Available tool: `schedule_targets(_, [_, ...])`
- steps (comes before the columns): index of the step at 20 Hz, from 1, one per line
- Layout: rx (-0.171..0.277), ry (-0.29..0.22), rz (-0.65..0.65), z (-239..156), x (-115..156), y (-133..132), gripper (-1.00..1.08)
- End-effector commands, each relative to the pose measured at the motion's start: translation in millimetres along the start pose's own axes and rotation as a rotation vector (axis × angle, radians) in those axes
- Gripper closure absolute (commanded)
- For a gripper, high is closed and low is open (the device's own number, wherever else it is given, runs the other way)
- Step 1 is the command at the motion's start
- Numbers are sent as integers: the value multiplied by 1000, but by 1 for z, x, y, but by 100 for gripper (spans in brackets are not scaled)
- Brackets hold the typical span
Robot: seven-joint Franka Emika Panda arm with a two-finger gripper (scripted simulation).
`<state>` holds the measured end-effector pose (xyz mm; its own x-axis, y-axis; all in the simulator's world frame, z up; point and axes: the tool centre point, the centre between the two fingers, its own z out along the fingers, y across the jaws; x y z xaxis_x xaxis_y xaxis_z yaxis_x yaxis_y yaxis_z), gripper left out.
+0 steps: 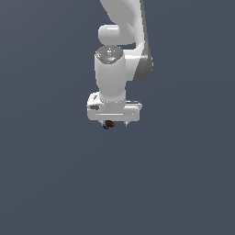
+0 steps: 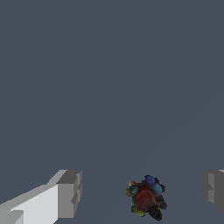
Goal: Pick up the object and move it to a goal position.
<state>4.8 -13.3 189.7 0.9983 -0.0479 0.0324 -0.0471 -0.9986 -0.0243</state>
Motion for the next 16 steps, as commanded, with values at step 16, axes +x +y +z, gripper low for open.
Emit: schedule_targets(16, [-2,-12,353,38,-34,12,-92])
